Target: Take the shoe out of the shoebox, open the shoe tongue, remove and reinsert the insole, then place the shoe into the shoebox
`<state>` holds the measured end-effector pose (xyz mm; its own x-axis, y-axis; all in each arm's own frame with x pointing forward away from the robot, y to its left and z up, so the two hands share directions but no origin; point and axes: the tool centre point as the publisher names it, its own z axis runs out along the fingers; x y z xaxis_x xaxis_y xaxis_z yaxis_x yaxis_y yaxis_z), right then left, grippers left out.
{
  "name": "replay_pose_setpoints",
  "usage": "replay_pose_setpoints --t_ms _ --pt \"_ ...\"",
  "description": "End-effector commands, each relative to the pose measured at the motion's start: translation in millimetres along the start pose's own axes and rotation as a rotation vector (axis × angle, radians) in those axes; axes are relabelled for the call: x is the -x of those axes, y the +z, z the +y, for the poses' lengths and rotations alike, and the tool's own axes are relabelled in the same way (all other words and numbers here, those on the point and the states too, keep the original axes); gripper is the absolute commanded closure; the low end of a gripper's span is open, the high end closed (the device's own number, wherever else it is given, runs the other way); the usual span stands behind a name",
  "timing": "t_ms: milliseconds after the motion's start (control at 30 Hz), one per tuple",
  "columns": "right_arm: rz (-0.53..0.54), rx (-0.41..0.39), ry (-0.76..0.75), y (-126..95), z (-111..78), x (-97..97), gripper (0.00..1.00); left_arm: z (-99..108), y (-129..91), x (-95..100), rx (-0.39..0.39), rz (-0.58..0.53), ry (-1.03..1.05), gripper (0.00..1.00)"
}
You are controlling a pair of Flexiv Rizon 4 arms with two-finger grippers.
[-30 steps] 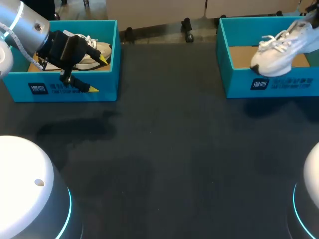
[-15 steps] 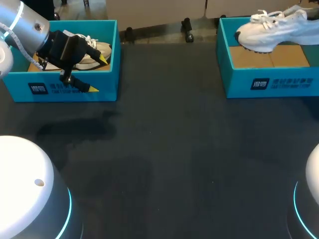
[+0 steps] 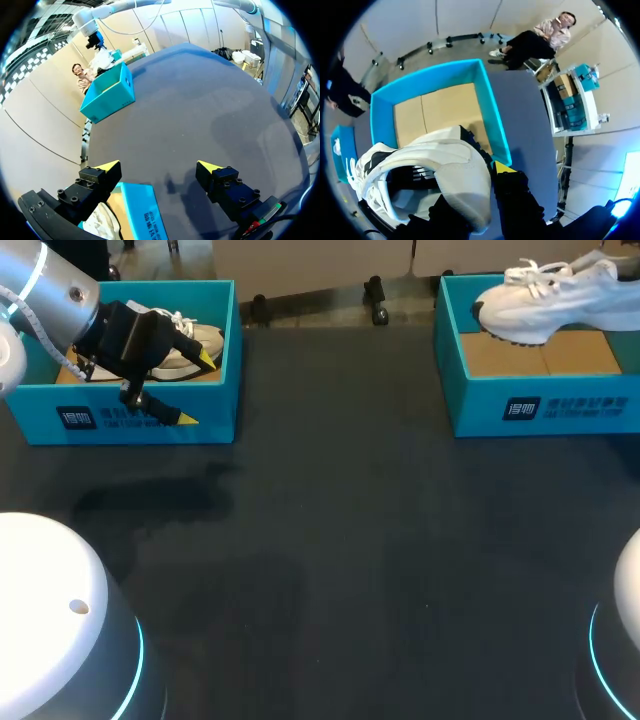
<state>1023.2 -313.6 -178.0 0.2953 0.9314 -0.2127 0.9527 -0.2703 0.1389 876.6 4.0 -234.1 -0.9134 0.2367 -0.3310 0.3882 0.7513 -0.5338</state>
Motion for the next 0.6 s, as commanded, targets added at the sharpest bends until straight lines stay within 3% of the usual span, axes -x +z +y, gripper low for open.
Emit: replay_pose_setpoints --t_ms 33,600 --pt "0.006 0.004 0.037 9.6 2.1 2.2 1.00 -0.4 0.0 0.6 0.003 0.003 0.000 0.00" --pt "-0.028 -0.003 0.066 54.8 -0.3 1.9 1.00 -0.4 0.0 0.6 0.003 0.003 0.000 0.00"
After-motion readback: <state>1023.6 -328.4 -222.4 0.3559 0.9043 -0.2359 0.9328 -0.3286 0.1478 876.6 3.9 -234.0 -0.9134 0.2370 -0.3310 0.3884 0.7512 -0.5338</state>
